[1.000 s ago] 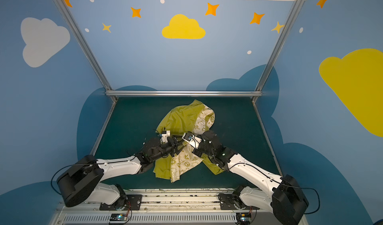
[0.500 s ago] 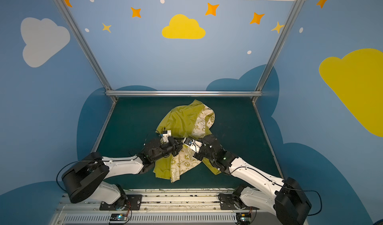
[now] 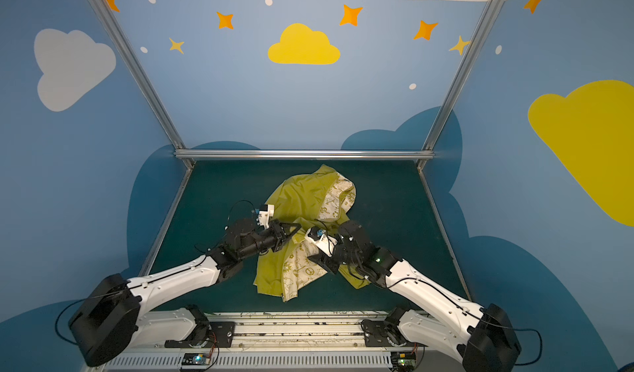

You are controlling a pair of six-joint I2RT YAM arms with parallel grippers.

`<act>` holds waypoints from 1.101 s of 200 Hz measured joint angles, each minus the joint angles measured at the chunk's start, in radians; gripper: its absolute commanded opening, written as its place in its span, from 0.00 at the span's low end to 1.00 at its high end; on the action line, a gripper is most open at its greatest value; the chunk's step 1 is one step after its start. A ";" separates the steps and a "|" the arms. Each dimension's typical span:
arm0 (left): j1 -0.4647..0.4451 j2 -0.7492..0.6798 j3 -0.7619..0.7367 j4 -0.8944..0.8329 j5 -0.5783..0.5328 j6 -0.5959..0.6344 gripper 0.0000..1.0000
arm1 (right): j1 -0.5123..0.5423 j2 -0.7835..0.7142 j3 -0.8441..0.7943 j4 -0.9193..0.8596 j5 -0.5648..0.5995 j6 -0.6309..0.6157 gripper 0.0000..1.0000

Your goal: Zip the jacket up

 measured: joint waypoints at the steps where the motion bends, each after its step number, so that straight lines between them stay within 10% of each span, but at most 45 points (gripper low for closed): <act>1: 0.000 -0.001 0.002 -0.003 0.002 0.003 0.03 | -0.003 -0.002 0.002 -0.002 -0.007 0.005 0.63; 100: 0.053 0.045 0.130 -0.290 0.376 0.394 0.03 | -0.232 0.124 0.111 0.002 -0.457 0.385 0.76; 220: 0.055 0.111 0.098 -0.154 0.338 0.324 0.04 | -0.183 0.303 0.112 0.111 -0.598 0.585 0.58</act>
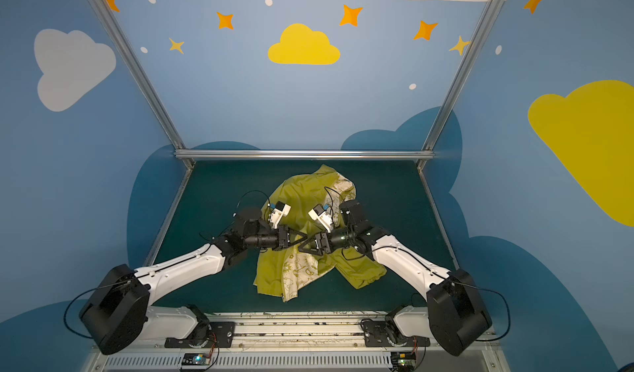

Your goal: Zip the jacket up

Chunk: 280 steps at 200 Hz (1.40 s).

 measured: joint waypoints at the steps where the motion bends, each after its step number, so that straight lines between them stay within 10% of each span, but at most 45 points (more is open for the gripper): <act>1: 0.000 0.000 0.000 0.001 0.000 -0.003 0.04 | 0.000 0.000 0.000 0.000 0.001 0.002 0.57; 94: -0.016 0.011 -0.013 0.092 -0.048 -0.074 0.09 | 0.000 0.027 -0.002 0.027 0.031 0.032 0.28; 132: -0.020 0.016 -0.014 0.105 -0.067 -0.086 0.40 | -0.002 0.037 -0.003 0.034 0.043 0.051 0.00; 177: 0.010 -0.026 -0.042 -0.009 -0.124 -0.084 0.80 | -0.035 0.036 -0.012 0.026 0.061 0.061 0.00; 238: 0.051 -0.346 -0.071 -0.459 -0.265 0.007 0.85 | -0.063 -0.026 -0.023 -0.099 0.129 0.003 0.00; 280: -0.124 -0.328 -0.043 -0.726 -0.377 0.040 0.83 | -0.057 -0.060 -0.044 -0.126 0.178 -0.026 0.00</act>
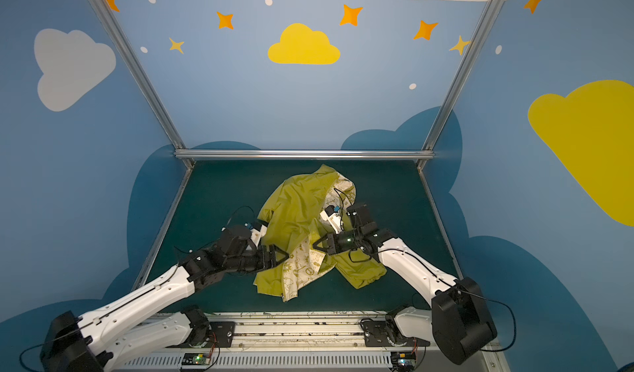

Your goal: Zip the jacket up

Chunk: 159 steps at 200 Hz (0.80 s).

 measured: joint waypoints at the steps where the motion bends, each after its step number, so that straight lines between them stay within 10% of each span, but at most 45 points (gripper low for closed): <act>1: -0.006 0.004 0.000 -0.005 -0.002 0.000 0.83 | 0.000 0.000 0.000 0.000 0.001 0.000 0.00; 109: -0.091 0.301 0.032 -0.049 -0.101 -0.004 0.51 | 0.023 0.000 -0.019 -0.014 0.072 -0.010 0.00; 159: -0.038 0.395 0.058 0.069 -0.055 0.000 0.04 | 0.028 -0.005 -0.023 -0.041 0.141 -0.016 0.00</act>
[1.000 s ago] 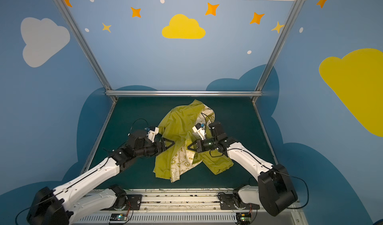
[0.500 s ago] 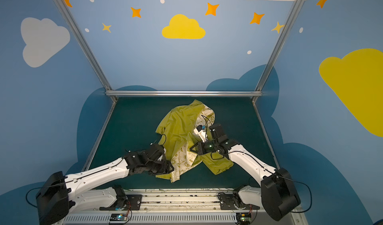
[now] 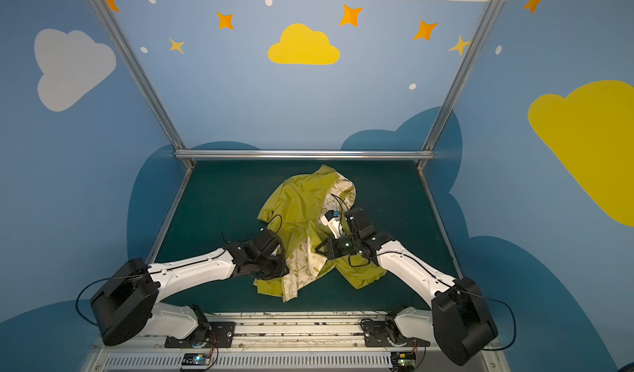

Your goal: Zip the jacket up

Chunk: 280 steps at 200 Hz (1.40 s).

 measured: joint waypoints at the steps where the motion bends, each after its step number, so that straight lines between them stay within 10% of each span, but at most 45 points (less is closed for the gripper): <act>1: 0.000 0.001 0.002 0.001 0.002 -0.004 0.03 | 0.000 0.000 0.000 -0.001 0.002 0.000 0.00; 131: 0.282 -0.216 0.389 -0.326 -0.087 0.346 0.03 | -0.031 -0.056 0.072 -0.098 0.180 0.000 0.00; 193: 0.156 0.065 0.377 -0.163 0.079 0.266 0.76 | -0.042 -0.037 0.092 -0.147 0.253 -0.019 0.00; 236: 0.195 0.065 0.243 0.075 0.258 0.125 0.81 | -0.111 -0.124 0.048 -0.217 0.313 -0.045 0.00; 280: 0.212 -0.257 0.067 -0.005 0.149 0.105 0.79 | -0.123 -0.227 -0.052 -0.163 0.317 -0.037 0.00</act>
